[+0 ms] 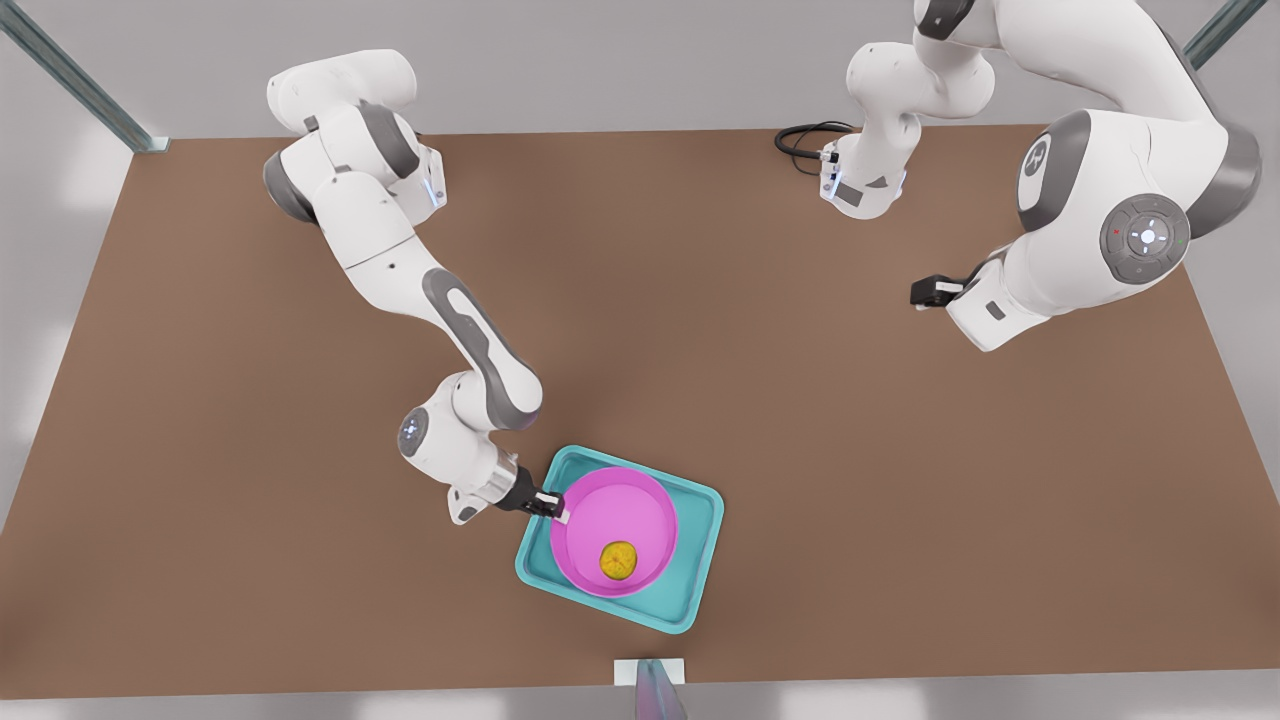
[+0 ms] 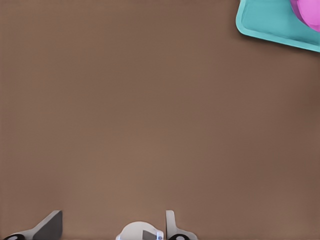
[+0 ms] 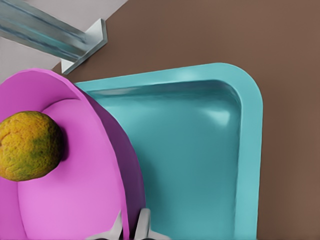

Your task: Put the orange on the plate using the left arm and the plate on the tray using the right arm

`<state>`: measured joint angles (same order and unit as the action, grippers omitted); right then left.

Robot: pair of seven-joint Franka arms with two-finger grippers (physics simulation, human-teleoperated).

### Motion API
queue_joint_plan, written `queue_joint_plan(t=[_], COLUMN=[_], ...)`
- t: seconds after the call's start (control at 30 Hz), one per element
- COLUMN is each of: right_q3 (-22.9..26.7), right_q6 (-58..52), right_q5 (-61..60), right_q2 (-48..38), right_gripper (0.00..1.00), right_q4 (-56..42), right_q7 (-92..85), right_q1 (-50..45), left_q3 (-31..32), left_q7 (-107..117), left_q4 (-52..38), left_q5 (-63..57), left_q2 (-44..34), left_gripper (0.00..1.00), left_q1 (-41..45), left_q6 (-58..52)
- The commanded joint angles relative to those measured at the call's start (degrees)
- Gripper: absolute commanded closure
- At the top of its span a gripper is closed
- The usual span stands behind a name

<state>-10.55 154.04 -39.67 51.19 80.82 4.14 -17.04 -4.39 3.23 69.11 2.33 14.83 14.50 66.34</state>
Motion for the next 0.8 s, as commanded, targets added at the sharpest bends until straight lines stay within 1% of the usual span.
queue_joint_plan(t=[0.0, 0.03, 0.07, 0.2, 0.23, 0.27, 0.3, 0.33, 0.37, 0.4, 0.43, 0.47, 0.5, 0.53, 0.57, 0.77], right_q3=[0.00, 0.00, 0.00, 0.00, 0.00, 0.09, 0.88, 6.93, 15.11, 16.09, 16.09, 16.09, 15.65, 13.46, 12.48, 12.48], right_q6=[-0.14, -0.05, -0.05, -0.05, -0.23, -4.87, -14.97, -36.22, -57.24, -71.32, -73.79, -74.05, -74.93, -77.83, -78.01, -78.01], right_q5=[0.21, 0.12, 0.12, 0.03, -0.14, -0.32, 0.03, 2.22, 19.33, 38.77, 46.70, 46.97, 47.32, 48.98, 49.34, 49.34], right_q2=[-0.04, -0.04, -0.04, -0.74, -3.11, -7.77, -13.48, -16.39, -16.48, -19.63, -29.29, -36.05, -41.95, -44.68, -45.66, -46.45], right_gripper=[0.76, 0.07, 0.00, 0.00, 0.00, 0.00, 0.00, 0.00, 0.00, 0.00, 0.00, 0.00, 0.00, 0.00, 0.00, 0.00], right_q4=[-0.04, -0.04, -0.04, -1.54, -1.28, -0.49, 3.38, 5.85, 0.67, -5.31, -4.62, -3.91, -3.56, -3.74, -3.56, -2.24], right_q7=[0.78, 0.78, 0.78, 0.96, 1.22, 1.75, 1.75, 1.66, 1.31, 0.87, -7.11, -9.41, -9.33, -9.33, -9.41, -9.50], right_q1=[-0.01, -0.01, -0.01, 0.08, 1.39, 3.68, 8.95, 13.00, 13.61, 17.21, 19.23, 20.82, 20.82, 20.82, 20.82, 20.91], left_q3=[-0.01, -0.01, -0.01, -0.01, -0.01, -0.01, -0.01, -0.01, -0.01, -0.01, 0.26, 0.61, 0.61, 0.61, 0.61, 0.61], left_q7=[0.02, 0.02, 0.11, 0.29, 0.29, 0.29, 0.29, 0.37, 0.37, 0.37, 0.29, 0.11, -0.07, 0.11, 0.20, 0.37], left_q4=[-0.02, -0.02, -0.02, -0.02, -0.02, -0.02, -0.02, -0.02, -0.02, -0.02, -0.55, -1.34, -1.69, -1.69, -1.61, -1.52], left_q5=[-0.04, -0.04, -0.04, -0.13, -0.13, -0.13, -0.13, -0.13, -0.04, -0.13, -1.18, -2.24, -2.24, -2.24, -2.33, -2.42], left_q2=[0.02, 0.02, -0.07, 0.11, 0.19, 0.19, 0.11, 0.11, 0.02, 0.02, 0.54, 0.98, 0.99, 1.07, 1.16, 1.07], left_gripper=[0.00, 0.00, 0.00, 0.00, 0.00, 0.00, 0.00, 0.00, 0.00, 0.00, 0.00, 0.00, 0.00, 0.00, 0.00, 0.00], left_q1=[0.00, 0.00, 0.00, 0.00, 0.00, 0.00, 0.00, 0.00, 0.00, 0.00, 0.00, 0.00, 0.00, 0.00, 0.00, 0.00], left_q6=[0.28, 0.19, 0.19, 0.28, 0.28, 0.28, 0.19, 0.19, 0.19, 0.19, 0.10, 0.02, -0.25, -0.25, -0.25, -0.25])
